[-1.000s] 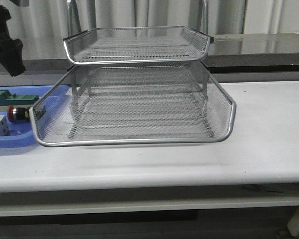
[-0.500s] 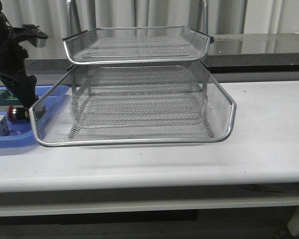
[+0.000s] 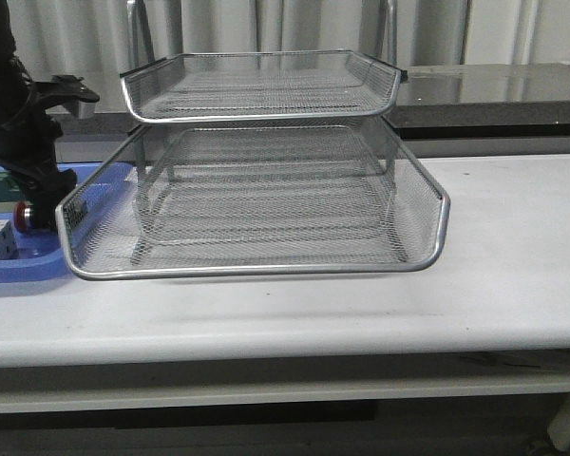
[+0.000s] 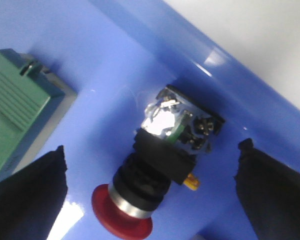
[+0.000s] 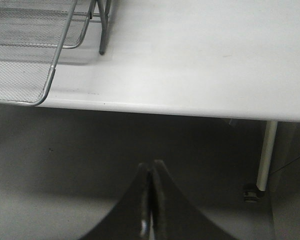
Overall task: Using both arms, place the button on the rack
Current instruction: 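Lower the left gripper onto the red push button in the tray, then lift the red push button with the left gripper, then lower the button onto the pulled-out tier and open the left gripper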
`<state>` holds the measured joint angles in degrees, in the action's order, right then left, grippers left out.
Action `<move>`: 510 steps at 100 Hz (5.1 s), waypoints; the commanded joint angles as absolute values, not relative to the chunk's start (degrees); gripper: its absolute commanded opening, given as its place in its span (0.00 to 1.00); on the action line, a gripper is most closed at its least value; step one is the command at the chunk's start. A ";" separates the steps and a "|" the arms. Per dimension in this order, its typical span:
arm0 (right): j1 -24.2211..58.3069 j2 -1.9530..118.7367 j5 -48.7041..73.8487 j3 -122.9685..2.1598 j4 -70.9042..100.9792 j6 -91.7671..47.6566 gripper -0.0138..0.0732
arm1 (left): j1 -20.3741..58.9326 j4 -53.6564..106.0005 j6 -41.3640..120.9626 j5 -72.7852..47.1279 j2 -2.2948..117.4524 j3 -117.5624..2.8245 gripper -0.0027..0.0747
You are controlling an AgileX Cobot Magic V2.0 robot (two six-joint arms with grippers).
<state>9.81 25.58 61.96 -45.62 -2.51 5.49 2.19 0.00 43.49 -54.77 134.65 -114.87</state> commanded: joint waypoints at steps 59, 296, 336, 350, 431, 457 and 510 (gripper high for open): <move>9.71 25.90 58.61 -47.29 -3.42 5.13 0.08 | 2.27 1.31 44.45 -52.58 132.67 -116.57 0.47; 9.71 25.90 58.66 -47.29 -3.42 5.13 0.08 | 33.28 1.40 30.88 -72.76 103.65 -114.67 0.02; 9.71 25.90 58.64 -47.29 -3.42 5.13 0.08 | 34.49 6.11 30.99 -72.76 109.90 -112.46 0.02; 9.71 25.90 58.64 -47.29 -3.42 5.13 0.08 | 34.58 6.41 30.99 -72.76 111.71 -112.46 0.02; 9.71 25.90 58.65 -47.29 -3.42 5.13 0.08 | 36.49 6.90 30.99 -72.76 113.82 -109.66 0.32; 9.71 25.90 58.65 -47.29 -3.42 5.13 0.08 | 36.49 6.90 30.99 -72.76 113.82 -109.66 0.59; 9.71 25.90 58.65 -47.29 -3.42 5.13 0.08 | 36.15 6.90 29.78 -72.76 108.96 -109.66 0.59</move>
